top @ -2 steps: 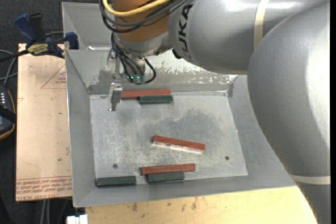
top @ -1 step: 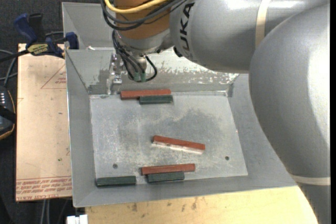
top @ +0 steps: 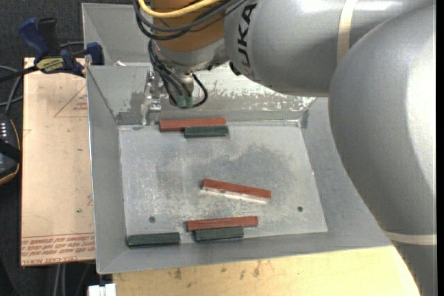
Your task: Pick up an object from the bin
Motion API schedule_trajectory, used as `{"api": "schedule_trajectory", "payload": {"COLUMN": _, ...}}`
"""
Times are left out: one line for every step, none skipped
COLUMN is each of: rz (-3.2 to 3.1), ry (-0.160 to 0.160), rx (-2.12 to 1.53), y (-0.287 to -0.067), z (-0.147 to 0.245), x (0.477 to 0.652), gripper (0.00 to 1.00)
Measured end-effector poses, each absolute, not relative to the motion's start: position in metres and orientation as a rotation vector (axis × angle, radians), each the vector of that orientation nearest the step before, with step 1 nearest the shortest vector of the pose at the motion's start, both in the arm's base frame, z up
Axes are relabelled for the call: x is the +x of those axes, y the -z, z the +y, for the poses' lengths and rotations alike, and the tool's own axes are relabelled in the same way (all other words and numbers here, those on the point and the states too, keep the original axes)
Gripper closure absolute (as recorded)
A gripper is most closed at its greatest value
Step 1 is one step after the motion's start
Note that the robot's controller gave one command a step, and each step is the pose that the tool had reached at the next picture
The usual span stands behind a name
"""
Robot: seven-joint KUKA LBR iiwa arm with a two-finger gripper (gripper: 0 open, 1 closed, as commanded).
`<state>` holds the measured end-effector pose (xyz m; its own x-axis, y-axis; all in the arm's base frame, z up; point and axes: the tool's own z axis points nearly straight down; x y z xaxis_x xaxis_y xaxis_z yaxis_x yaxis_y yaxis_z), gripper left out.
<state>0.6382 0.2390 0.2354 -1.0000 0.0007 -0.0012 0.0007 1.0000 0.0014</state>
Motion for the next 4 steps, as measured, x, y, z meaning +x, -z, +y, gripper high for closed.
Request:
{"api": "schedule_trajectory", "payload": {"rz": 3.142, "ry": -0.002, "rx": -0.002, "y": -0.154, "z": 0.243, "x": 0.592, "gripper": 0.0}}
{"api": "schedule_trajectory", "payload": {"rz": 3.141, "ry": -0.002, "rx": 0.0, "y": -0.154, "z": 0.243, "x": 0.592, "gripper": 0.0}}
{"api": "schedule_trajectory", "payload": {"rz": 3.136, "ry": -0.005, "rx": -0.111, "y": -0.121, "z": 0.201, "x": 0.58, "gripper": 0.0}}
{"api": "schedule_trajectory", "payload": {"rz": 3.144, "ry": 0.003, "rx": -0.127, "y": -0.114, "z": 0.173, "x": 0.591, "gripper": 0.0}}
